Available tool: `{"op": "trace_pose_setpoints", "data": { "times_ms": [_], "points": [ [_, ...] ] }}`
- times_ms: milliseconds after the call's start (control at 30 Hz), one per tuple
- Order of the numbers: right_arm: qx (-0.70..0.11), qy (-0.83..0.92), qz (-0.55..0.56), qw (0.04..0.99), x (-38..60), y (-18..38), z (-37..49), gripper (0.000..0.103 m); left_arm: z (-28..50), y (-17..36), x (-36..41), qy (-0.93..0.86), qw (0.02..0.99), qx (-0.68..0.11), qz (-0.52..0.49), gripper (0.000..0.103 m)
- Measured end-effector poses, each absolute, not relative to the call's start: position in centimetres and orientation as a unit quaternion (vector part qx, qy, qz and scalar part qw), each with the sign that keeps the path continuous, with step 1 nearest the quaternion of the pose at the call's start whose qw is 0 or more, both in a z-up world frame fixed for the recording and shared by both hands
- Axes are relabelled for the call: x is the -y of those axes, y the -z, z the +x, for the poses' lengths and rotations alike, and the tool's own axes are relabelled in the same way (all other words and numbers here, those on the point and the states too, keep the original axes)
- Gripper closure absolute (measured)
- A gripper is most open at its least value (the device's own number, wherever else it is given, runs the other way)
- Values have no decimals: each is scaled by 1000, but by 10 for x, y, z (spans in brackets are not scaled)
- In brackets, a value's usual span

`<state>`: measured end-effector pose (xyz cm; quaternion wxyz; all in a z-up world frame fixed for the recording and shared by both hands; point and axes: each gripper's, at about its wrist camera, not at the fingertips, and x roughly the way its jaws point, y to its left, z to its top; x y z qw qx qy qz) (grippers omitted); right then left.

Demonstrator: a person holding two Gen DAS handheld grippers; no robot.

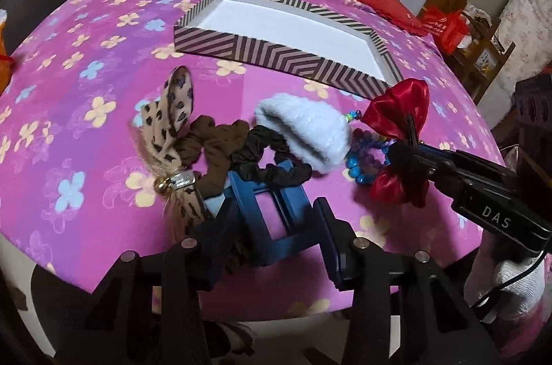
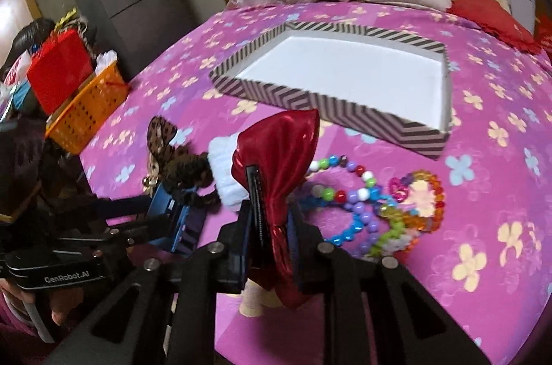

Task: Organize jewelry
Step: 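Grasp the leopard bow scrunchie with the left tool while the right tool grasps the red satin bow, then carry both held items into the white tray and open both tools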

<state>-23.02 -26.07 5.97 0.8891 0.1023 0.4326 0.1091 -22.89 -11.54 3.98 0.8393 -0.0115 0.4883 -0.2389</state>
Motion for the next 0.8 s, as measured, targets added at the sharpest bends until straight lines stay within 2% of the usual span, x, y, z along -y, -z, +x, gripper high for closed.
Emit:
{"op": "trace_pose_setpoints", "data": {
  "times_ms": [200,533,800],
  "points": [
    [-427,-114,111,890,265,-64,-232,84,-228,-40,116,235,839,-490,4,60],
    [-422,-129,110,891,257,-65,-235,84,-221,-46,71,187,853,-486,-23,60],
    [-426,-135,108,888,250,-65,-233,84,-194,-24,75,149,853,-500,-27,60]
  ]
}}
